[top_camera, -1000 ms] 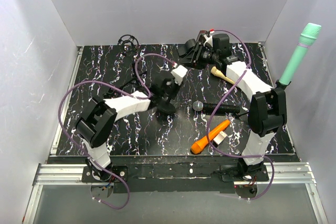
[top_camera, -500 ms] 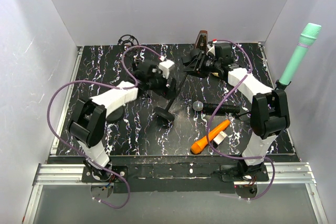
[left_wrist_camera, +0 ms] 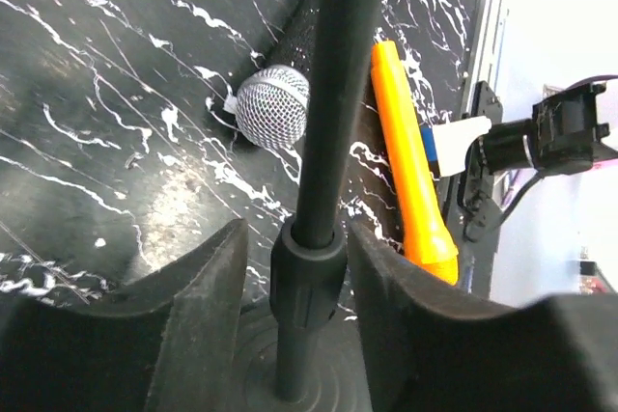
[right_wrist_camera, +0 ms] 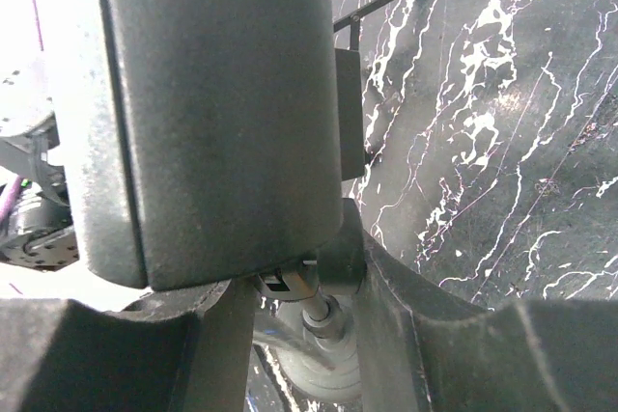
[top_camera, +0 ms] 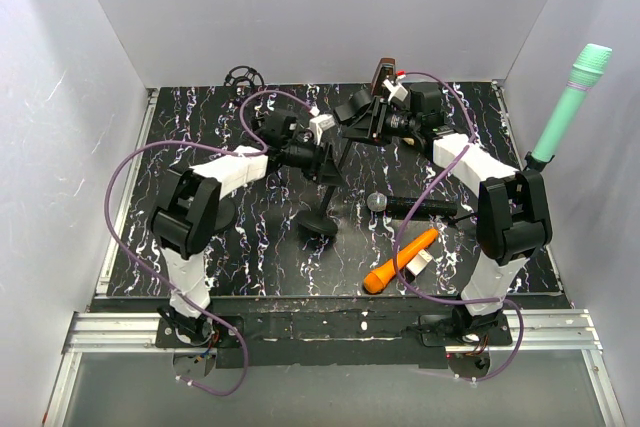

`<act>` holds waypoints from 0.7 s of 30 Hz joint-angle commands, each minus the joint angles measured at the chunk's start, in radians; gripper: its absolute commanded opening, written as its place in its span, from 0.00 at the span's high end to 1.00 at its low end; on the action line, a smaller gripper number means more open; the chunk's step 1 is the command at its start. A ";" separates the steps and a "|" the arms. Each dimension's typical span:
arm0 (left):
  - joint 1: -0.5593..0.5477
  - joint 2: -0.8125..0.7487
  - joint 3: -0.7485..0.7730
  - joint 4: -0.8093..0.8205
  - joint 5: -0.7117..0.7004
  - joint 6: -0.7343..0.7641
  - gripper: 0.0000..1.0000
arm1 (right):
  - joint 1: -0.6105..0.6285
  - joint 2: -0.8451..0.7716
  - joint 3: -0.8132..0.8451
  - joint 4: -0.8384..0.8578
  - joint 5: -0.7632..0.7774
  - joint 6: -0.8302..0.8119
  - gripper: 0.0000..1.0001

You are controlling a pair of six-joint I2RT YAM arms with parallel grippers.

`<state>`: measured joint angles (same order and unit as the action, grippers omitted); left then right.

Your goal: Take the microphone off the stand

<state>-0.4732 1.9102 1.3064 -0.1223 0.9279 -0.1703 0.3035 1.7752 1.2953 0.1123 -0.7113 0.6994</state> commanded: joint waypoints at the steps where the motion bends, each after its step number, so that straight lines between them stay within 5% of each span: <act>1: -0.034 0.001 0.039 0.026 0.029 0.017 0.68 | -0.003 -0.011 0.032 0.066 -0.019 -0.020 0.99; 2: -0.042 -0.003 0.047 0.003 -0.007 0.043 1.00 | -0.006 -0.013 0.030 0.061 -0.010 -0.014 0.99; 5: -0.100 -0.074 0.059 -0.083 -0.348 0.150 1.00 | -0.007 -0.034 0.045 -0.037 0.094 0.002 0.99; 7: -0.247 -0.169 0.006 -0.004 -1.041 0.327 1.00 | -0.006 -0.054 0.099 -0.244 0.300 0.008 0.99; 8: -0.359 -0.193 -0.080 0.179 -1.439 0.477 1.00 | -0.004 -0.054 0.134 -0.389 0.441 0.046 0.99; 9: -0.375 -0.203 -0.135 0.352 -1.509 0.556 1.00 | -0.003 -0.053 0.154 -0.483 0.511 0.089 0.99; 13: -0.364 -0.152 -0.058 0.186 -1.500 0.416 0.99 | -0.004 -0.059 0.133 -0.459 0.463 0.101 0.99; 16: -0.349 -0.145 -0.029 -0.020 -1.256 0.319 0.46 | -0.003 -0.053 0.101 -0.381 0.414 0.080 0.99; 20: -0.300 -0.191 -0.058 -0.088 -0.959 0.313 0.06 | -0.017 -0.048 0.055 -0.237 0.320 0.022 0.99; 21: -0.279 -0.198 -0.058 -0.099 -0.928 0.305 0.05 | -0.020 -0.046 0.045 -0.208 0.297 0.009 0.99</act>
<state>-0.8108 1.7916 1.2373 -0.1219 -0.1932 0.1474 0.3004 1.7252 1.3727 -0.2283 -0.3534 0.7872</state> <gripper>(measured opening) 0.891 0.461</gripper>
